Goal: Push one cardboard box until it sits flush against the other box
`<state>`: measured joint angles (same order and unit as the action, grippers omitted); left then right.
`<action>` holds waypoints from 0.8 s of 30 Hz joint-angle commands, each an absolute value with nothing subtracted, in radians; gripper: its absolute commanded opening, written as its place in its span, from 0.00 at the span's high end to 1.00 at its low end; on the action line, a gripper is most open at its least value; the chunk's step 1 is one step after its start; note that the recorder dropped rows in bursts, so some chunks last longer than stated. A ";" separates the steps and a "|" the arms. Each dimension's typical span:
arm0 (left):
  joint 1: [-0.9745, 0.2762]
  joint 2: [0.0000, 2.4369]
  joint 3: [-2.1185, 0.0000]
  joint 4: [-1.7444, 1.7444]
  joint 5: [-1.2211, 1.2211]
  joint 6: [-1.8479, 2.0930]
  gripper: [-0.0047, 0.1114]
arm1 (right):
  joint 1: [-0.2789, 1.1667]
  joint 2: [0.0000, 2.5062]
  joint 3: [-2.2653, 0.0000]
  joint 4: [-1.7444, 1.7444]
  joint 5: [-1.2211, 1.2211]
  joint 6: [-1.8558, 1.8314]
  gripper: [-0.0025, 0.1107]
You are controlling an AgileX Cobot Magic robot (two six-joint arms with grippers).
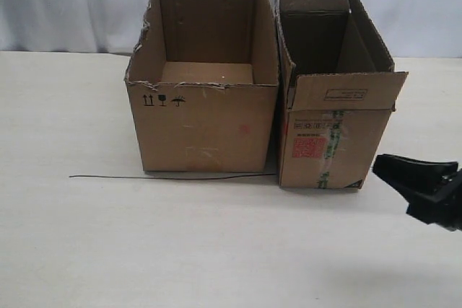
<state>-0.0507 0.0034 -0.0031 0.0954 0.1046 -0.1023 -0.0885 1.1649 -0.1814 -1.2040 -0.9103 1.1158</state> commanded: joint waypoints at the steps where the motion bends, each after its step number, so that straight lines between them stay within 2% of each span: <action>1: -0.058 0.000 0.000 0.095 0.093 -0.101 0.96 | 0.155 1.224 -0.234 -0.924 -0.693 0.927 0.93; 4: -0.058 0.000 0.000 0.095 0.093 -0.101 0.96 | 0.252 1.267 -0.284 -0.823 -0.602 0.858 0.93; 9: -0.058 0.000 0.000 0.095 0.093 -0.101 0.96 | 0.334 1.346 -0.368 -0.756 -0.524 0.821 0.93; 24: -0.058 0.000 0.000 0.093 0.097 -0.101 0.96 | 0.341 1.555 -0.527 -0.706 -0.526 0.796 0.93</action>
